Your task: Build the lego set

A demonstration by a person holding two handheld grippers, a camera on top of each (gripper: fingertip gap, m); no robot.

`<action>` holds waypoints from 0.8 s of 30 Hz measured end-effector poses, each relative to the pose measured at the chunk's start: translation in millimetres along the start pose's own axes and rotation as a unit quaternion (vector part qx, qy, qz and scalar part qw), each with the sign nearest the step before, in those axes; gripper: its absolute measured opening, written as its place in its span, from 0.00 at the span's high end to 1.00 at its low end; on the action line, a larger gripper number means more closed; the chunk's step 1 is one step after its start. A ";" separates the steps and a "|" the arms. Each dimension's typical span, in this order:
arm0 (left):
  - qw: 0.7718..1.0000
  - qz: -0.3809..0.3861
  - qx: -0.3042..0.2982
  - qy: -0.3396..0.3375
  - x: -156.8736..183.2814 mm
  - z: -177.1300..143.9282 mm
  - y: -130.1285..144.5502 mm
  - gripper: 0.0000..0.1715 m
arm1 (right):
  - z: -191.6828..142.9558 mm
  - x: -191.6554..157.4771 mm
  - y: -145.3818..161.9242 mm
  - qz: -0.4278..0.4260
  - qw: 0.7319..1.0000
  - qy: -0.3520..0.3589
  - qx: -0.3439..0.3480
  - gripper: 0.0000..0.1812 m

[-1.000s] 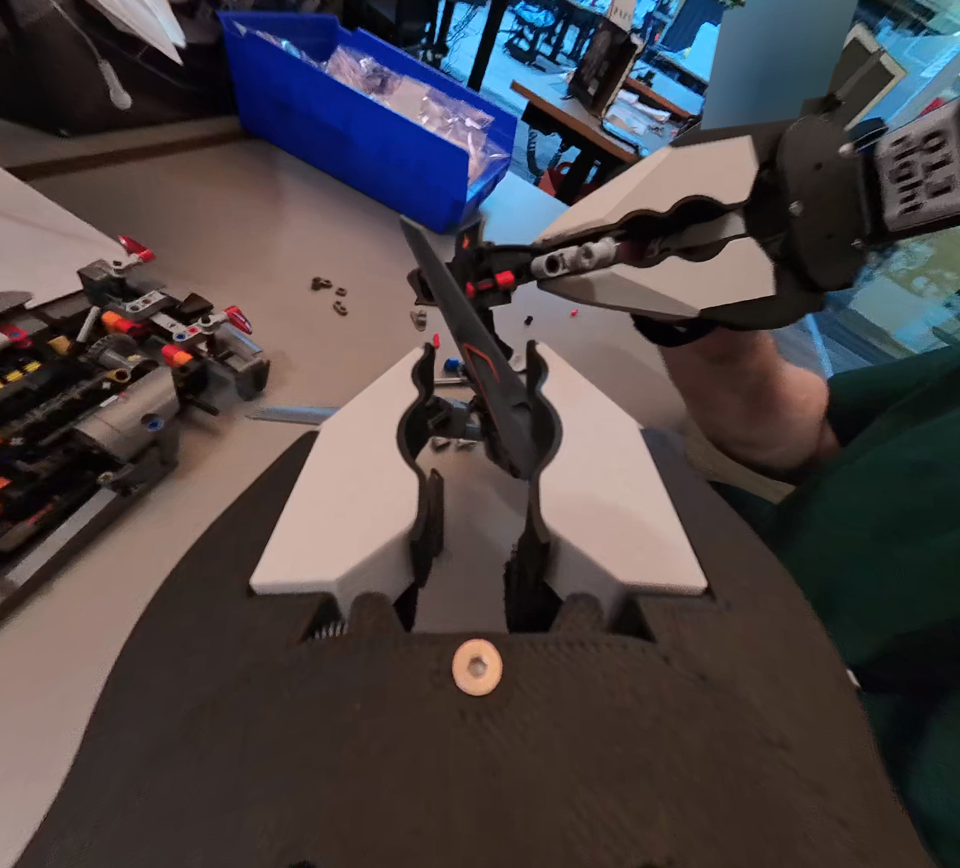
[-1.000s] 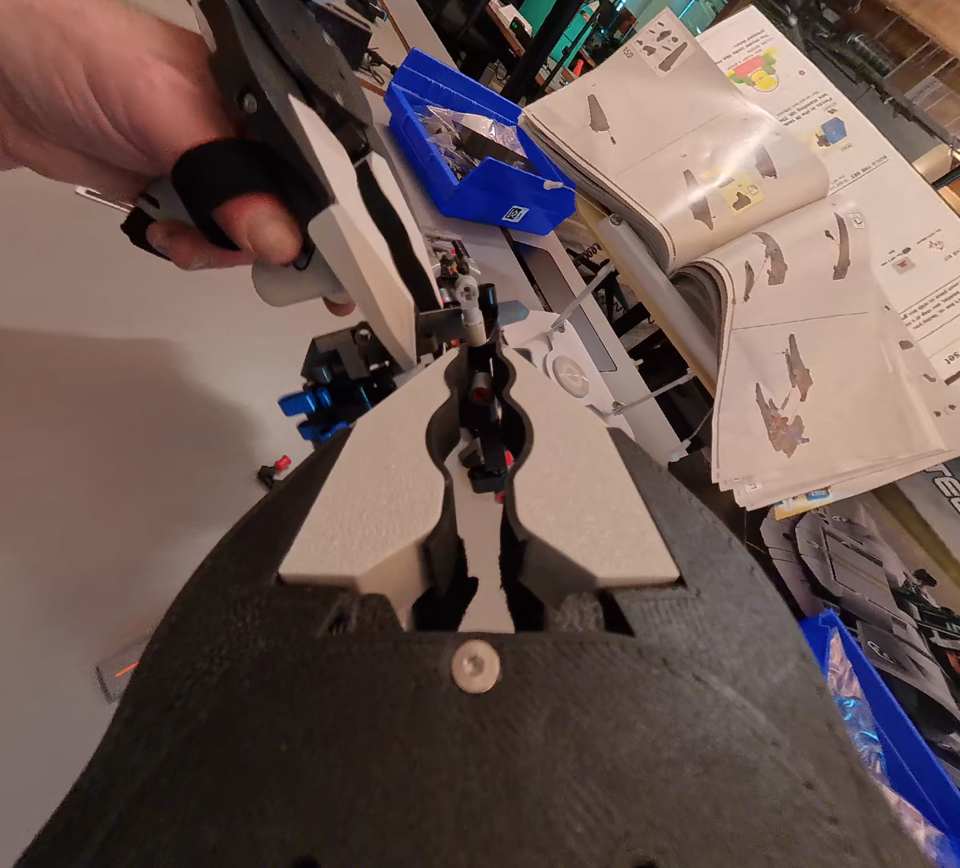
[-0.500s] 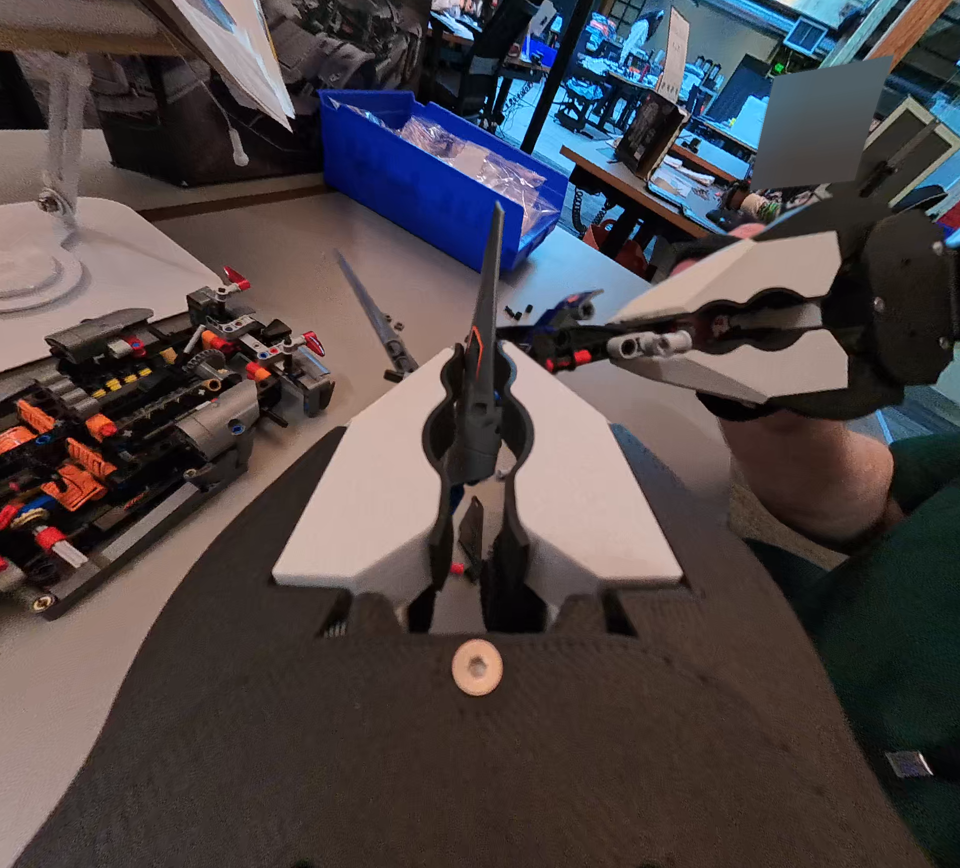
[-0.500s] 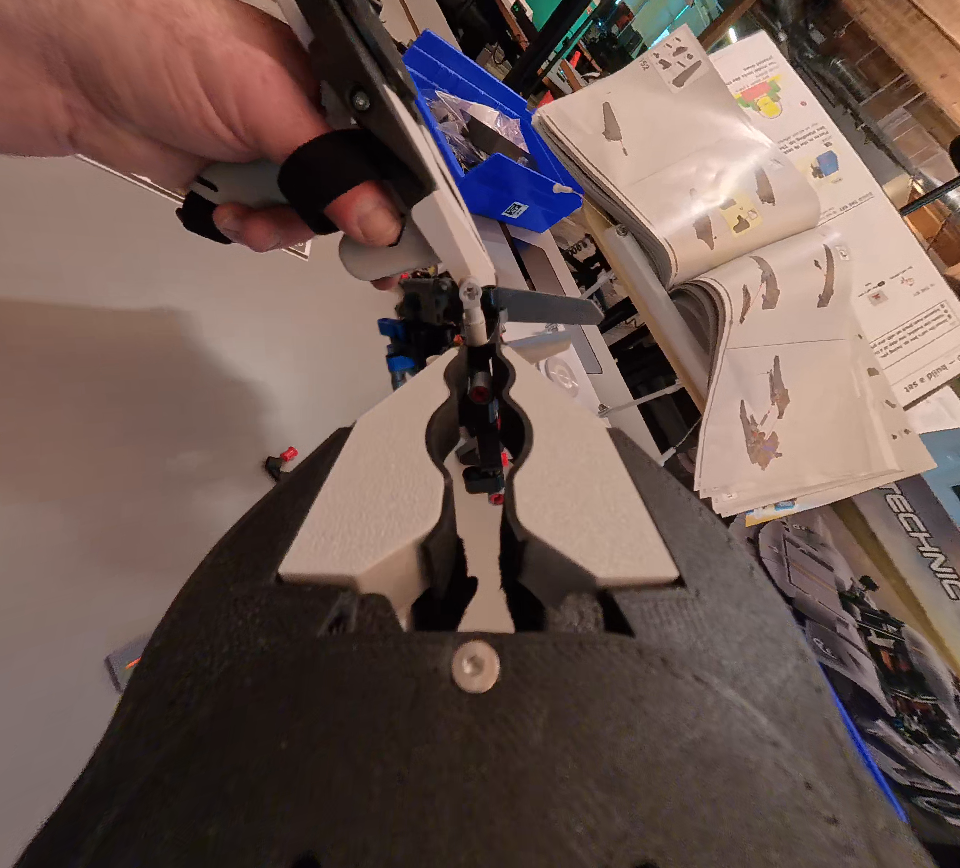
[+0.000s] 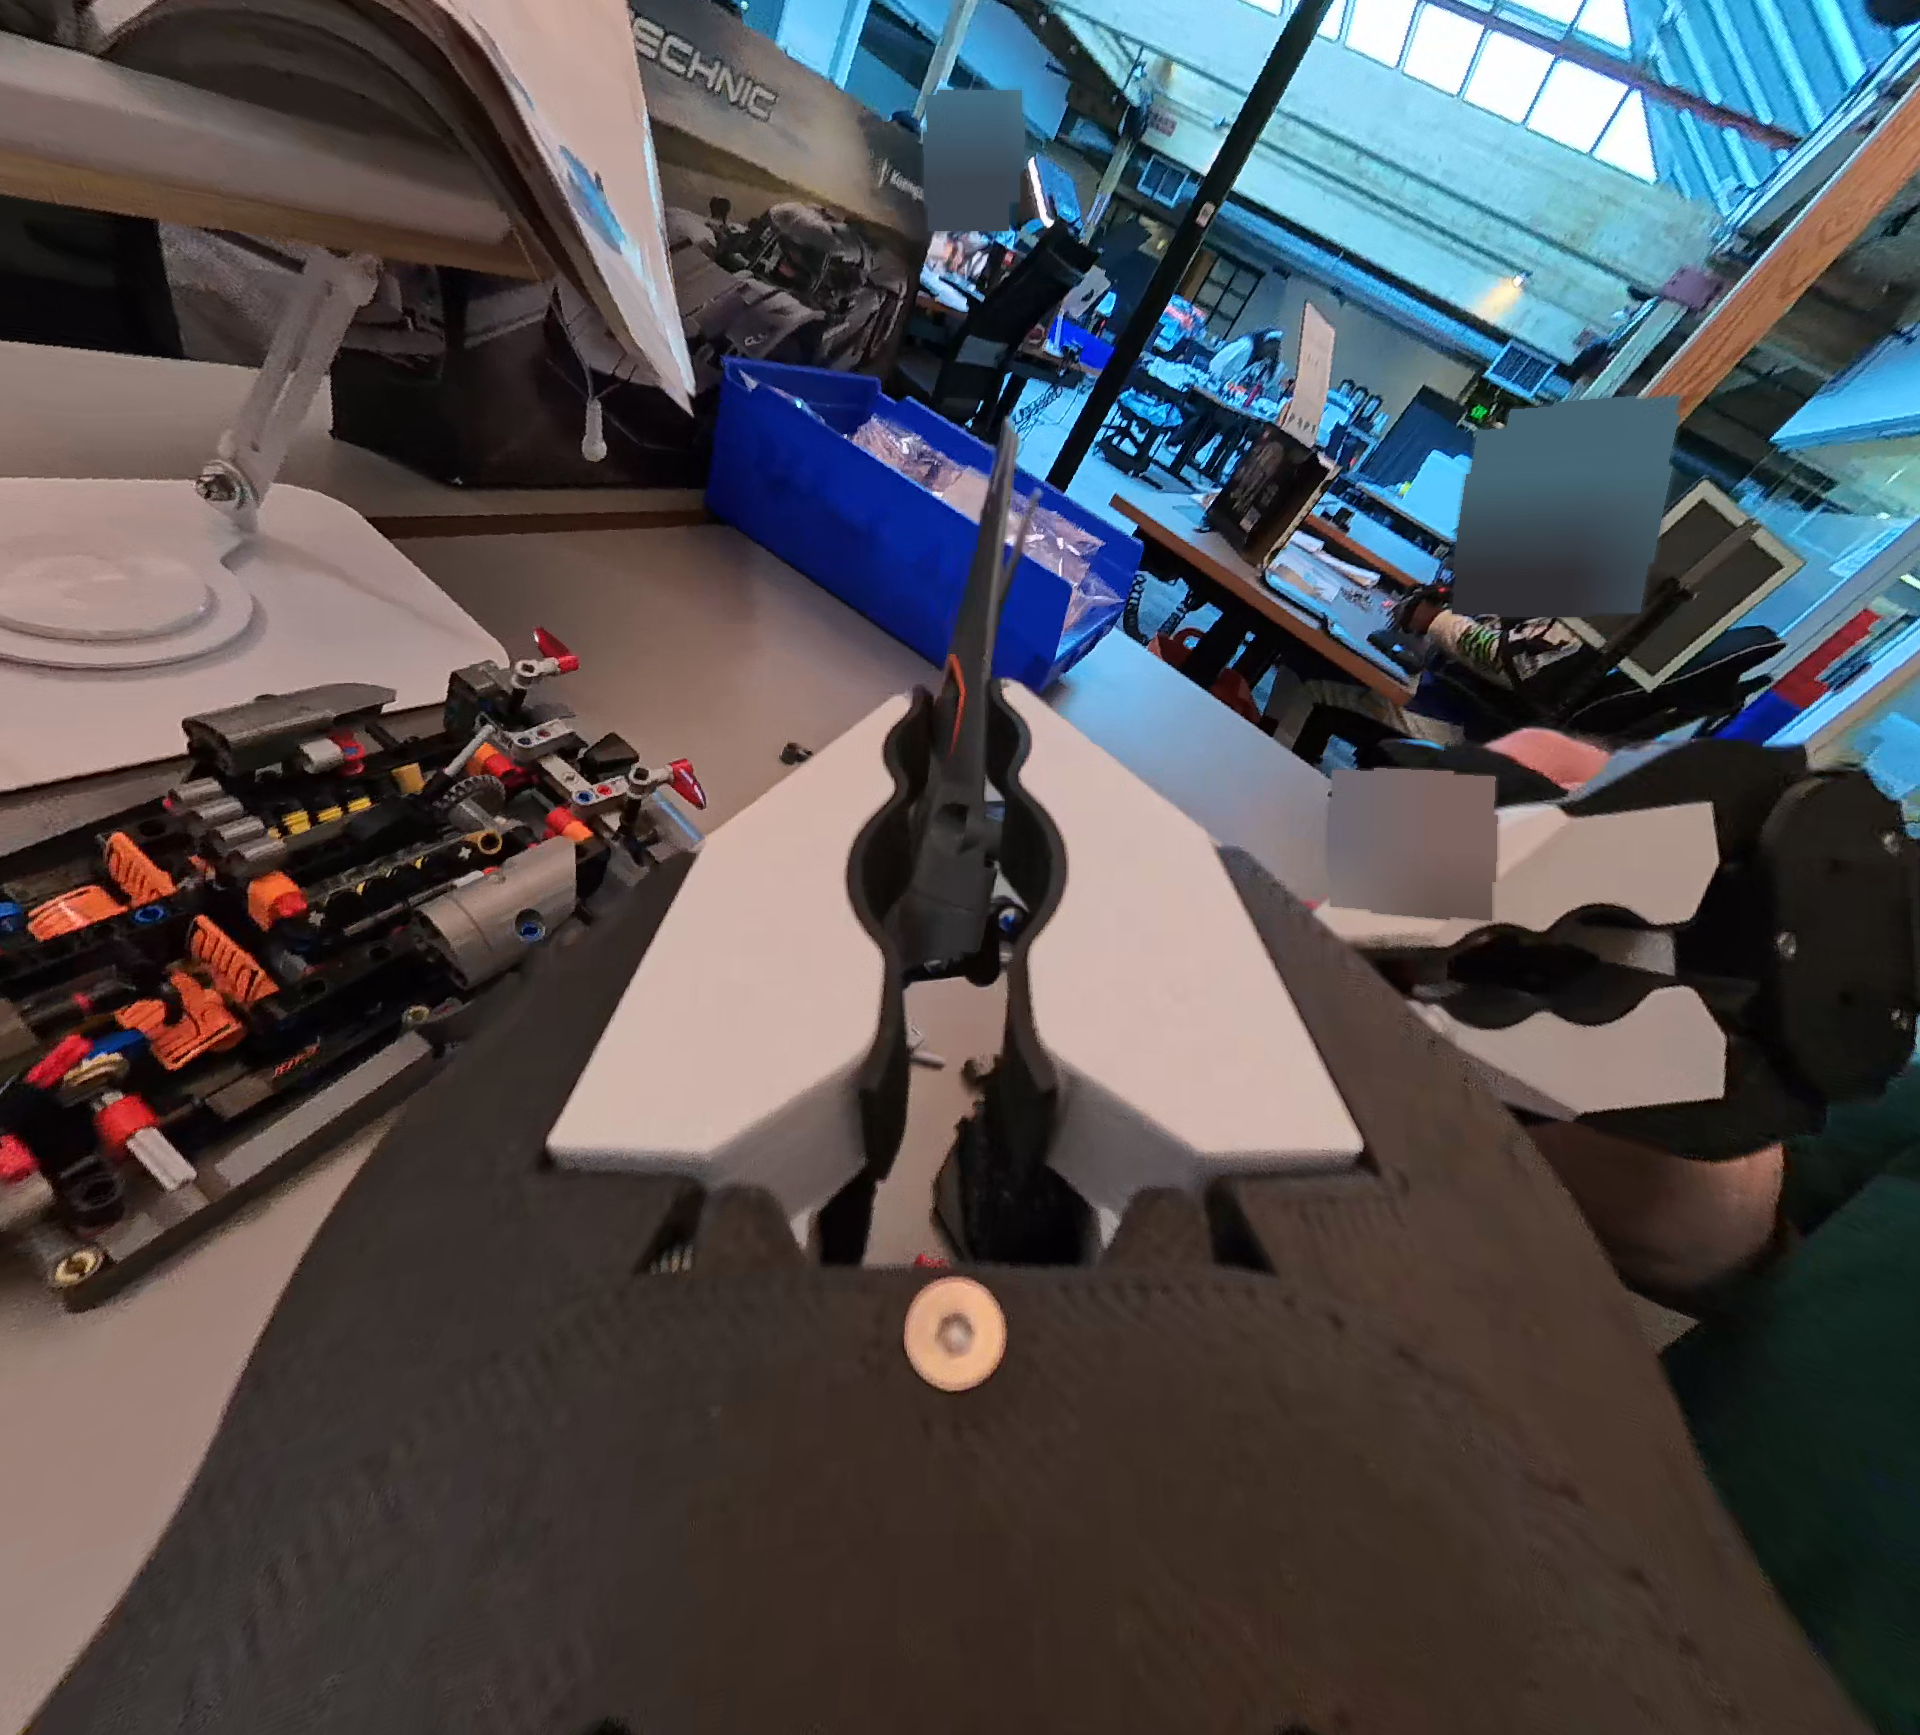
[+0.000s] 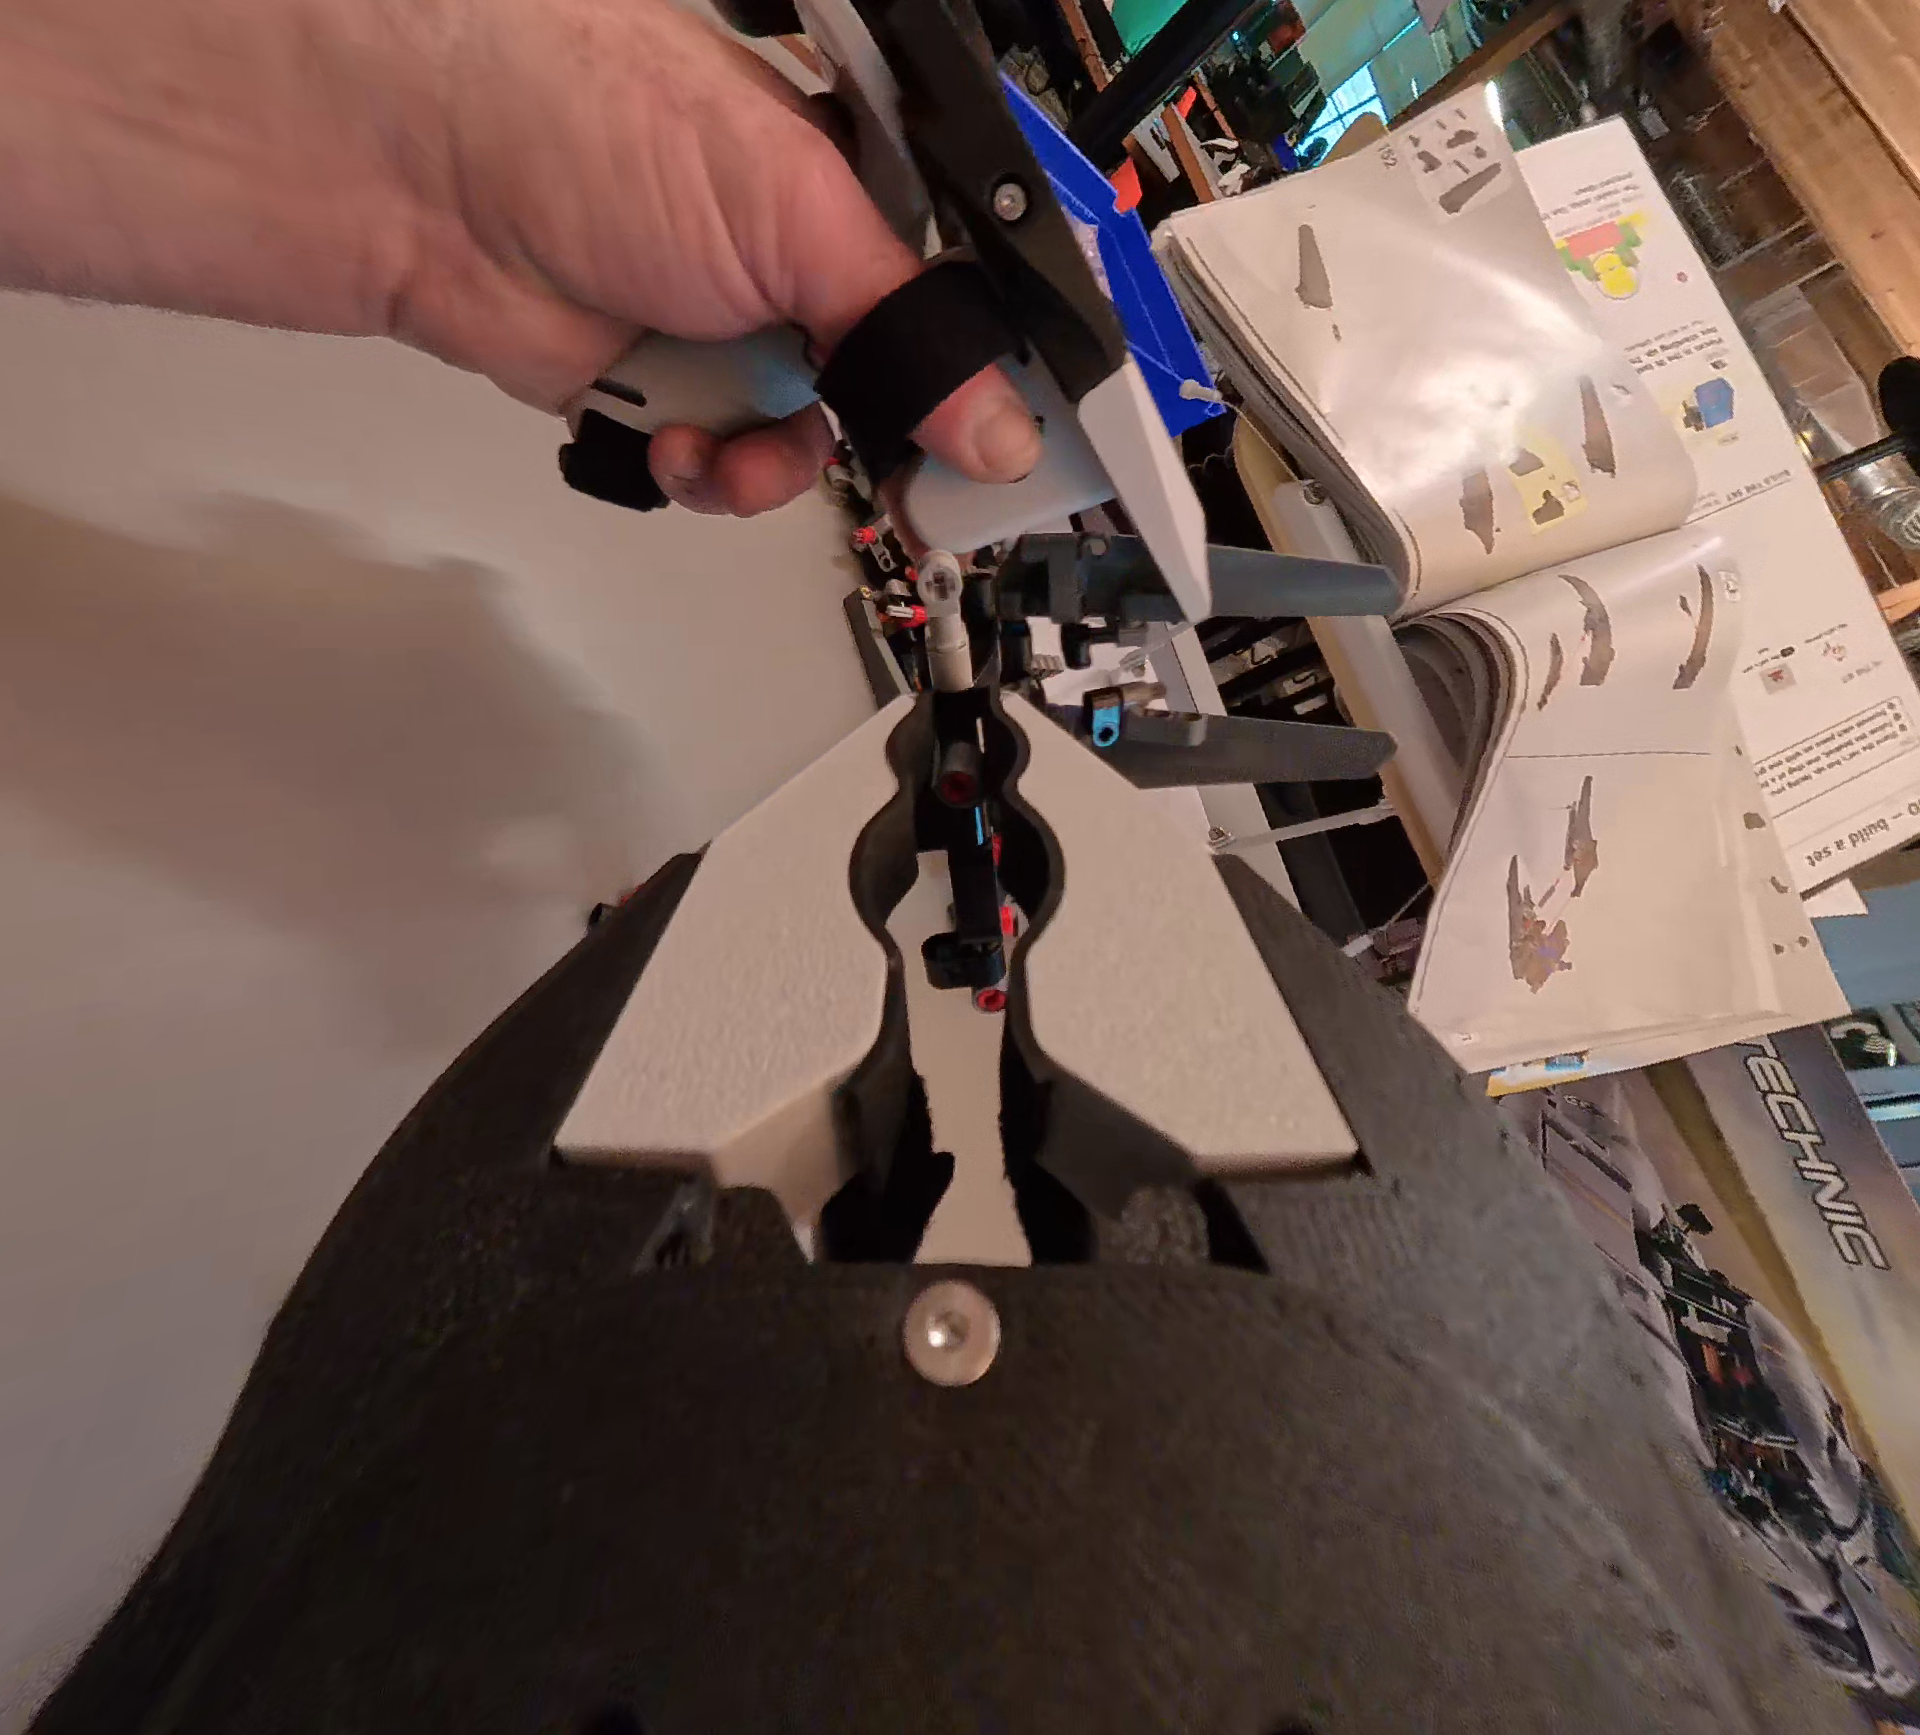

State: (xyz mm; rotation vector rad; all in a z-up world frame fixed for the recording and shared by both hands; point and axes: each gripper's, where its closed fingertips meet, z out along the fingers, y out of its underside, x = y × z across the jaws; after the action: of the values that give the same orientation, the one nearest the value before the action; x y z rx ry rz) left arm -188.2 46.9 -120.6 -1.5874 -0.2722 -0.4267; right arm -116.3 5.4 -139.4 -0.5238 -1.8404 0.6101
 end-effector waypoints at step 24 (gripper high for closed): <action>0.993 -0.076 0.073 0.058 -15.7 -2.6 0.8 0.96 | -26.9 -2.5 -12.5 0.210 0.960 -0.125 0.137 0.85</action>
State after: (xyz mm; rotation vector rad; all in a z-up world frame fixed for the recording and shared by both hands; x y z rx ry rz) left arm -202.2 45.6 -128.0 -1.3985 -0.3289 -0.6024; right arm -90.9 -1.5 -125.4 -0.6792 -1.8451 1.2487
